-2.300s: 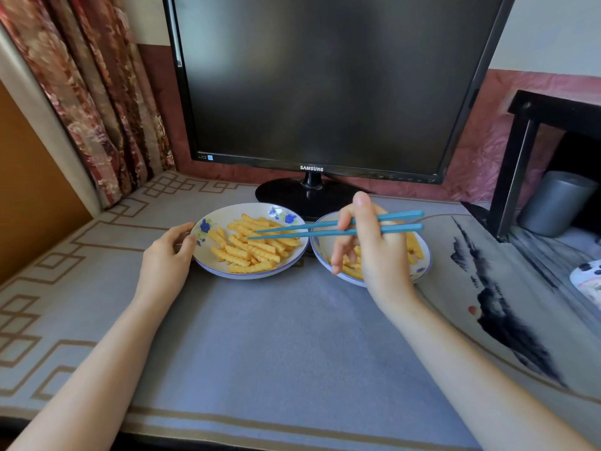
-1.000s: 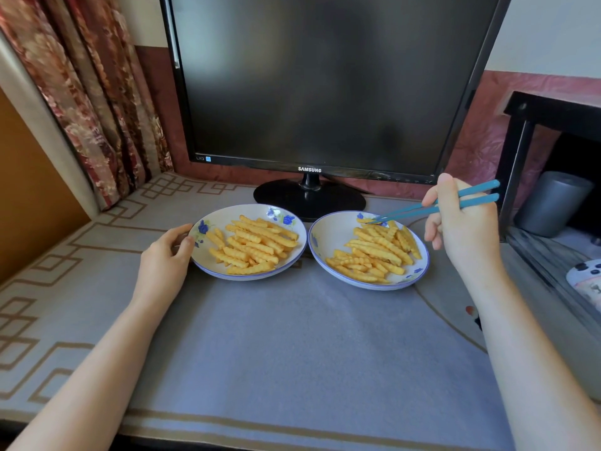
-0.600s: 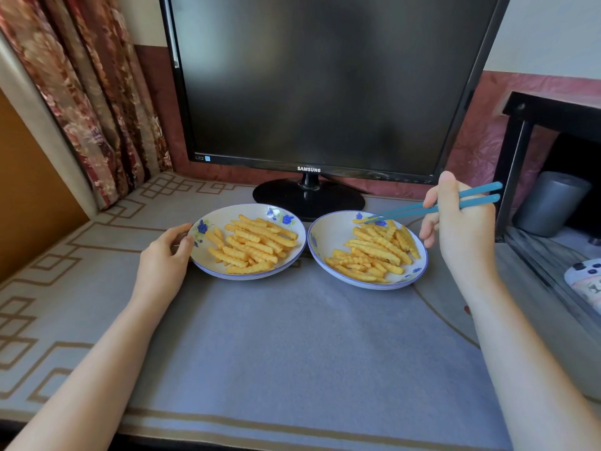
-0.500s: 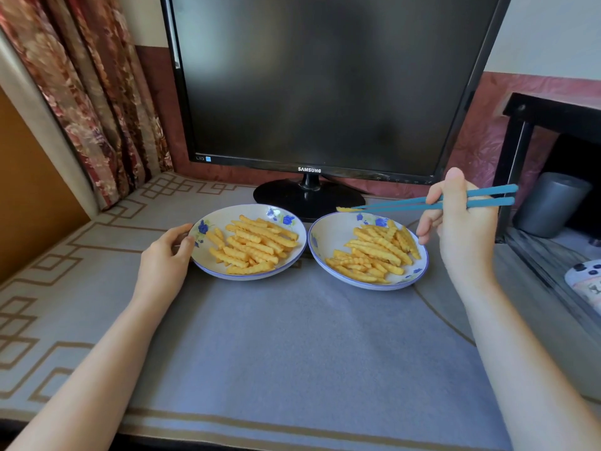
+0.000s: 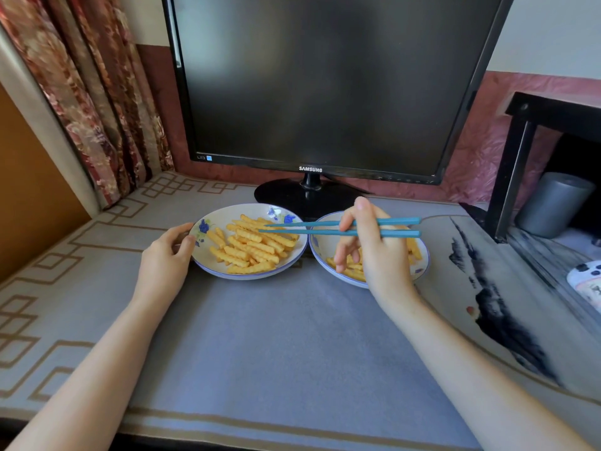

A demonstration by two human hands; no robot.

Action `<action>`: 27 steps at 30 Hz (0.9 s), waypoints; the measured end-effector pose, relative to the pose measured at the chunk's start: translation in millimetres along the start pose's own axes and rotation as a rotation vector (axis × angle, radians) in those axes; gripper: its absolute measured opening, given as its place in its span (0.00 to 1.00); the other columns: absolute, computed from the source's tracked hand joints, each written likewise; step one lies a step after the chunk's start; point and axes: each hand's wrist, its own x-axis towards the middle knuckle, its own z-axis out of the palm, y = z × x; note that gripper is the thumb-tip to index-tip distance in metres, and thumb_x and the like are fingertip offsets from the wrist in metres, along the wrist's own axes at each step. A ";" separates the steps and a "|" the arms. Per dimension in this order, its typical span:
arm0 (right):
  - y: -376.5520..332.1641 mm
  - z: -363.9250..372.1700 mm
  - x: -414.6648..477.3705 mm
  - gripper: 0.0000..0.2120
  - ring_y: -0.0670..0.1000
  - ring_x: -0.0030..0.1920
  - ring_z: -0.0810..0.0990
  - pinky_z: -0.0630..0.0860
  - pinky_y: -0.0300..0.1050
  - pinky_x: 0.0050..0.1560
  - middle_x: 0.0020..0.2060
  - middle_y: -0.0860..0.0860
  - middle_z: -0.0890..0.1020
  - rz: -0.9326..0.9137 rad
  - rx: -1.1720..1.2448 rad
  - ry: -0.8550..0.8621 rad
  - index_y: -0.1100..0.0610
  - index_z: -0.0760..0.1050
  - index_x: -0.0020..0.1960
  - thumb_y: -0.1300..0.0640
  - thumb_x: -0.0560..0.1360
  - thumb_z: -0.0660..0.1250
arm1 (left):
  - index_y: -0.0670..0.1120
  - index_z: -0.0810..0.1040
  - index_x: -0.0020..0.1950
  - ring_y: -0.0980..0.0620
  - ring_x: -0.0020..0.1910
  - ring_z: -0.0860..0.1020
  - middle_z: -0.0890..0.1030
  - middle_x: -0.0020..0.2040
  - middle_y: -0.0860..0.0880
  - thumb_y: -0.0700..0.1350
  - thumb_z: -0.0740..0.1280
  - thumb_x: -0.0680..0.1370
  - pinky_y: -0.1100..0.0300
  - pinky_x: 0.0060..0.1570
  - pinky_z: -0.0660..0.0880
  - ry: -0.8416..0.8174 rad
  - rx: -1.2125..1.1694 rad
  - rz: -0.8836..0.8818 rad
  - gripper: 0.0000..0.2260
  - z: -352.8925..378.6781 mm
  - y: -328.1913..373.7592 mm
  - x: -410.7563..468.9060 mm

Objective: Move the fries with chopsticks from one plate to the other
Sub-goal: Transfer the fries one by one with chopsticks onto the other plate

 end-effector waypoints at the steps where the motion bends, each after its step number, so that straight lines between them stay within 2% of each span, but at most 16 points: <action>1: 0.0 0.6 -0.7 0.18 0.52 0.19 0.71 0.65 0.35 0.23 0.20 0.57 0.72 -0.003 -0.003 -0.014 0.59 0.70 0.37 0.56 0.84 0.53 | 0.46 0.76 0.63 0.53 0.50 0.74 0.80 0.57 0.46 0.42 0.59 0.80 0.62 0.50 0.66 -0.001 0.000 0.001 0.14 0.0 -0.1 0.3; 6: -8.6 -8.1 3.1 0.18 0.50 0.18 0.70 0.64 0.35 0.22 0.20 0.51 0.72 0.011 0.018 0.029 0.60 0.70 0.37 0.56 0.84 0.53 | 0.45 0.76 0.64 0.56 0.51 0.71 0.79 0.58 0.46 0.43 0.59 0.80 0.63 0.50 0.64 0.003 0.012 0.004 0.14 -0.3 0.6 -0.4; 9: -19.3 -25.9 13.5 0.18 0.52 0.17 0.68 0.61 0.37 0.21 0.18 0.54 0.71 0.026 0.008 0.117 0.59 0.70 0.36 0.54 0.83 0.54 | 0.46 0.76 0.64 0.56 0.51 0.71 0.79 0.58 0.46 0.43 0.59 0.80 0.63 0.51 0.64 0.004 0.013 0.001 0.14 0.2 0.5 0.1; 15: -24.1 -74.5 36.6 0.18 0.51 0.16 0.66 0.61 0.33 0.20 0.16 0.53 0.71 0.009 -0.154 0.285 0.58 0.70 0.36 0.55 0.82 0.54 | 0.46 0.76 0.64 0.56 0.51 0.72 0.80 0.57 0.47 0.43 0.59 0.80 0.63 0.51 0.64 0.002 0.010 -0.004 0.14 0.8 -2.3 1.5; 21: -28.8 -103.4 43.0 0.18 0.51 0.16 0.66 0.61 0.35 0.19 0.17 0.55 0.73 0.007 -0.247 0.306 0.57 0.71 0.36 0.53 0.81 0.54 | 0.46 0.76 0.63 0.56 0.51 0.73 0.80 0.57 0.47 0.43 0.59 0.80 0.63 0.51 0.65 0.003 -0.004 -0.007 0.14 0.7 -3.6 2.2; 27: -34.9 -117.6 44.2 0.18 0.50 0.15 0.65 0.59 0.36 0.18 0.17 0.55 0.72 0.056 -0.270 0.240 0.57 0.71 0.35 0.54 0.81 0.54 | 0.46 0.76 0.64 0.56 0.51 0.72 0.80 0.57 0.47 0.42 0.59 0.80 0.63 0.51 0.64 0.002 -0.005 -0.011 0.14 1.0 -2.4 1.3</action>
